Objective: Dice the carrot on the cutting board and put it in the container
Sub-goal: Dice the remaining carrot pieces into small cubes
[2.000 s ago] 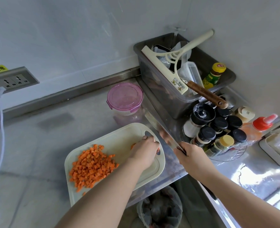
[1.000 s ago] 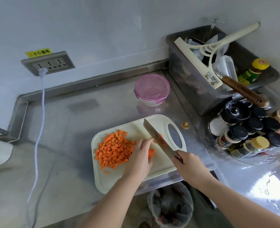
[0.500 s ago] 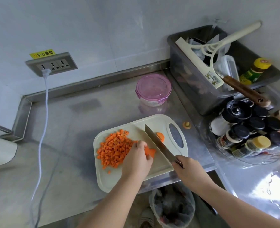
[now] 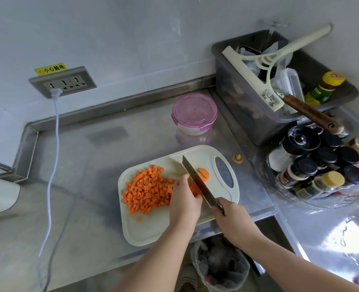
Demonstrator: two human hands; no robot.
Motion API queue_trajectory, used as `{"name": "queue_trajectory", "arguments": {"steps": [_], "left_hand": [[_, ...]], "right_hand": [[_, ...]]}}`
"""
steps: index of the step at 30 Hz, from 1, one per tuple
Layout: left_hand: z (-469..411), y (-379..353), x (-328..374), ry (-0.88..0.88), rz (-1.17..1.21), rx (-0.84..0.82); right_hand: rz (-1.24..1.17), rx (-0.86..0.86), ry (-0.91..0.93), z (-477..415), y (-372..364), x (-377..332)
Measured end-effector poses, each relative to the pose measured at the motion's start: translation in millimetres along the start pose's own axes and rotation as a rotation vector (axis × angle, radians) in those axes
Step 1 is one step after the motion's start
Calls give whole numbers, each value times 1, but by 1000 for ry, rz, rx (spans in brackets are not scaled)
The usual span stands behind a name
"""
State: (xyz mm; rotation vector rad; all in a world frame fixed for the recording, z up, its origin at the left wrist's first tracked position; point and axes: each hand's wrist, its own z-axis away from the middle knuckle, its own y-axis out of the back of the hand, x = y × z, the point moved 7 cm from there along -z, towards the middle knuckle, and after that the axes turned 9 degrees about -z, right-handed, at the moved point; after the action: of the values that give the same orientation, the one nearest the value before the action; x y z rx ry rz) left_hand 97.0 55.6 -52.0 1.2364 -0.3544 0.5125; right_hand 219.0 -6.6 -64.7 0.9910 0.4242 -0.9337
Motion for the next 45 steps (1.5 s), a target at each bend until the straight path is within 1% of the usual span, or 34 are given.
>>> {"name": "queue_trajectory", "arguments": {"steps": [2, 8, 15, 21, 25, 27, 32, 45], "left_hand": [[-3, 1, -1, 20, 52, 26], [-10, -2, -10, 92, 71, 38], [-18, -6, -10, 132, 120, 43], [-18, -10, -19, 204, 234, 15], [-21, -14, -22, 247, 361, -16], [-21, -15, -24, 254, 363, -15], [-23, -17, -27, 262, 359, -14], [-23, -18, -28, 268, 374, -6]], "right_hand": [[5, 3, 7, -6, 0, -3], [79, 34, 42, -9, 5, -3], [156, 44, 70, -10, 7, 1], [275, -7, 78, -11, 4, -7], [296, 100, 125, -8, 19, -16], [311, 97, 134, -4, 17, -19], [418, 40, 87, -1, -2, -15], [397, 48, 41, -2, -2, -13]]}}
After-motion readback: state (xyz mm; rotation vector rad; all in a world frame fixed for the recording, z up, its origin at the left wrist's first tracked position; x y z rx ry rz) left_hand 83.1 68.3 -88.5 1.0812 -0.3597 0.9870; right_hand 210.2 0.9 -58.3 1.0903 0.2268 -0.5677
